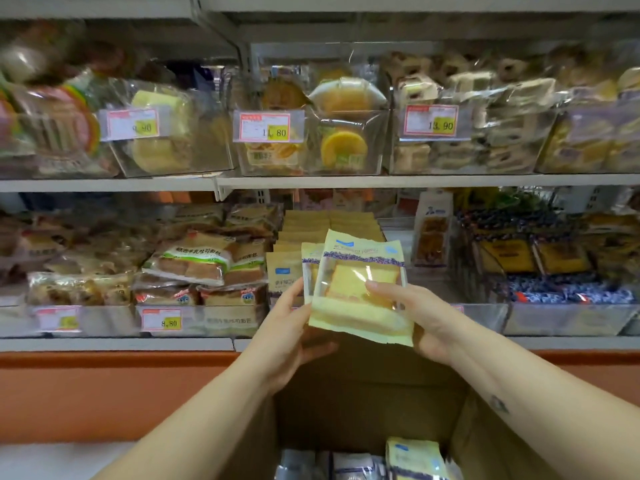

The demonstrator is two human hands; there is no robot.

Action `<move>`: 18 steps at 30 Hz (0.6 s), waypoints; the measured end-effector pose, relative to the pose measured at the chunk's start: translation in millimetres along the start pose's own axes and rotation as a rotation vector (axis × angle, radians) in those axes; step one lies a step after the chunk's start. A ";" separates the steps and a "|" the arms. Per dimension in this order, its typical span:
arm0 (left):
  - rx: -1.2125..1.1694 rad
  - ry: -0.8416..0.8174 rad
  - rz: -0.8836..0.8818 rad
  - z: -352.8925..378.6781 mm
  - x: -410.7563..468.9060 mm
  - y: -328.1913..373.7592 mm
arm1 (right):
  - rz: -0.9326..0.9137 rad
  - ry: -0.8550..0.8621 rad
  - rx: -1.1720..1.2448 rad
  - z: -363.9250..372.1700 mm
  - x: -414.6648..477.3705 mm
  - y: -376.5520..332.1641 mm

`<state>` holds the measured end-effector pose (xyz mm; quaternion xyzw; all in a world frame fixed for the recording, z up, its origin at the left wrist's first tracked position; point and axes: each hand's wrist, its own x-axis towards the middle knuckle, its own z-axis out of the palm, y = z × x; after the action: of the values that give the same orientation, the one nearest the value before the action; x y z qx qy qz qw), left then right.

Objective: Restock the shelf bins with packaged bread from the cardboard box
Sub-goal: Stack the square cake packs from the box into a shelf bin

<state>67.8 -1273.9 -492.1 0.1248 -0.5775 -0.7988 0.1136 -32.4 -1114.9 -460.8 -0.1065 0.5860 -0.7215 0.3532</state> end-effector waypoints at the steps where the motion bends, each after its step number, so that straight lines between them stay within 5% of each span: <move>1: 0.005 0.011 0.002 0.1 2.3 0.9 | -0.018 -0.024 -0.013 0.3 1.0 -2.6; 6: -0.051 0.047 0.036 1.7 15.2 6.0 | -0.103 -0.028 -0.096 -3.2 3.4 -6.6; 10: -0.087 0.157 0.059 2.1 24.2 3.5 | -0.256 0.106 -0.281 -12.2 5.0 -1.7; 18: 0.079 0.367 0.234 -7.4 73.4 14.0 | -0.455 0.367 -0.252 -34.2 61.5 -9.6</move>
<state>1.5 -1308.8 -486.1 0.2047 -0.5885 -0.7207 0.3039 -100.3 -1127.0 -477.9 -0.1458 0.6858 -0.7109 0.0553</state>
